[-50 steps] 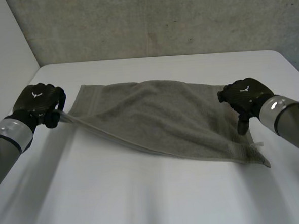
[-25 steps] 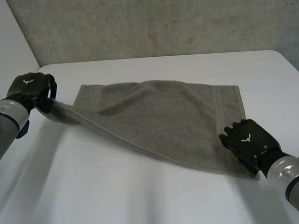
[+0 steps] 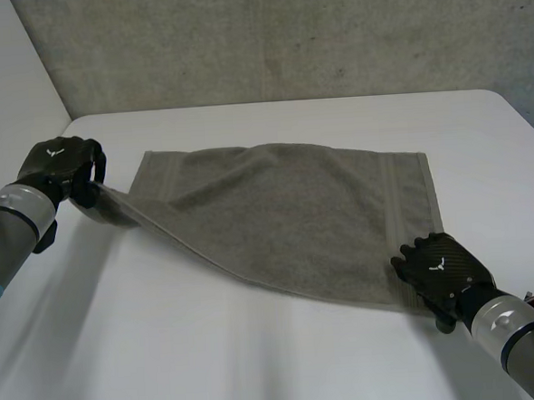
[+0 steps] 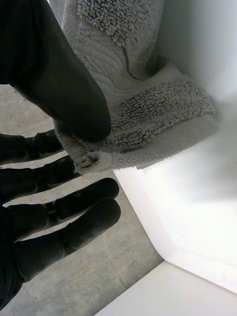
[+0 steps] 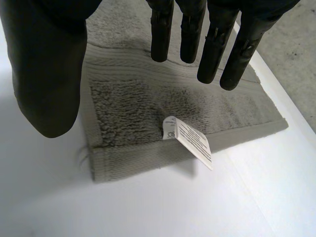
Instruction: Fold the towel.
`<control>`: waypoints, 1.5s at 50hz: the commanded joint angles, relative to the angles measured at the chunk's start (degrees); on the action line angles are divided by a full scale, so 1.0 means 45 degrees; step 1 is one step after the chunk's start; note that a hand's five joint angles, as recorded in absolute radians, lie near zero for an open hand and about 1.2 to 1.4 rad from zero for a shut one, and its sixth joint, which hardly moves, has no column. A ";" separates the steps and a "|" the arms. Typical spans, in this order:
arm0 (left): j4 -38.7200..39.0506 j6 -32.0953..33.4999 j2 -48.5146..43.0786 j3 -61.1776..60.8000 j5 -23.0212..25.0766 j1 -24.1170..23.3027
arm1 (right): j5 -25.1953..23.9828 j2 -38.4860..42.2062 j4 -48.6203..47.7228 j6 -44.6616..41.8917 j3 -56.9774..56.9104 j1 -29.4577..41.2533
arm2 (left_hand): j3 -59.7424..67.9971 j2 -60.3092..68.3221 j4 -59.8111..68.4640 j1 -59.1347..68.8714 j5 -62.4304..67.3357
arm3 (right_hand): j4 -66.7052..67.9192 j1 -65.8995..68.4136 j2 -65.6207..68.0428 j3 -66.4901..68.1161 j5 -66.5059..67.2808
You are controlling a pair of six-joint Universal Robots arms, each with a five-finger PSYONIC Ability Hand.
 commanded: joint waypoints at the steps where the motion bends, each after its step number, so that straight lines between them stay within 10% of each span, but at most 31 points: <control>1: -0.0006 -0.0001 -0.0069 -0.0015 0.0002 0.0001 | 0.0071 0.0665 -0.0721 -0.0058 -0.0244 -0.0054 | -0.1966 -0.1456 -0.1547 -0.0783 -0.3512 | 0.0164 0.0222 0.0259 0.0228 0.0358; 48: -0.0006 -0.0020 -0.0128 -0.0035 -0.0017 0.0001 | 0.0540 0.1897 -0.0878 -0.0058 -0.2061 0.0083 | -0.1966 -0.1456 -0.1547 -0.0783 -0.3512 | 0.3828 0.3886 0.3922 0.3892 0.4021; 59: -0.0123 -0.0020 0.0106 -0.0289 0.0002 0.0059 | 0.1126 0.1155 -0.0663 0.0098 -0.2354 -0.0034 | -0.1966 -0.1456 -0.1547 -0.0783 -0.3512 | 1.2748 1.2806 1.2843 1.2812 1.2942; 75: -0.0123 0.0195 0.4208 -0.3160 0.0471 0.0763 | 0.0755 -0.1482 0.6212 0.0274 -0.3819 -0.0776 | -0.1966 -0.1456 -0.1547 -0.0783 -0.3512 | 1.2748 1.2806 1.2843 1.2812 1.2942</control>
